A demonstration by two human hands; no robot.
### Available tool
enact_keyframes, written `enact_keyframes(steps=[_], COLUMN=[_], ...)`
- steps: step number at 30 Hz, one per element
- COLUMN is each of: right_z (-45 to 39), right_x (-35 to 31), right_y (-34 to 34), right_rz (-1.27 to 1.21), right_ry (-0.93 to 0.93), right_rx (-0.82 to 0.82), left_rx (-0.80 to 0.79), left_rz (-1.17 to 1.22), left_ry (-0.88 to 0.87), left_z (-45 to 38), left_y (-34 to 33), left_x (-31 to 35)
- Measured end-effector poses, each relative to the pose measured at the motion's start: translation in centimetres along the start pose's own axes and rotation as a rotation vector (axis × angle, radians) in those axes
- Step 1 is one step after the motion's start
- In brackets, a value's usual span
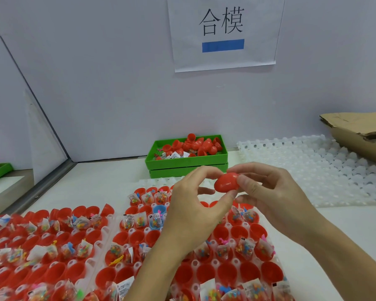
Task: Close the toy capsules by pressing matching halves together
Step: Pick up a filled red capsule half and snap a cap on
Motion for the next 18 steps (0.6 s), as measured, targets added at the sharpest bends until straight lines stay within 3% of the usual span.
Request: enact_keyframes(steps=[6,13,18], right_z=[0.0,0.0,0.1], right_x=[0.2,0.8,1.0], right_y=[0.1,-0.2,0.2], right_rz=[0.031,0.057,0.081], right_ry=[0.057,0.044,0.056], right_rx=[0.060,0.105,0.116], left_rx=[0.051,0.175,0.145], left_rz=[0.117,-0.128,-0.195], left_ry=[0.025,-0.058,-0.094], left_z=[0.1,0.5,0.6], left_y=[0.1,0.0,-0.4], left_x=[-0.8,-0.2,1.0])
Point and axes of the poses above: each hand's wrist, its own z-axis away from the middle knuckle, its own y-axis out of the back of the hand, x = y × z, the point moved 9 cm from there along -z, towards the middle knuckle, and after that the axes turned 2 degrees about -x, right-handed, at the moved point
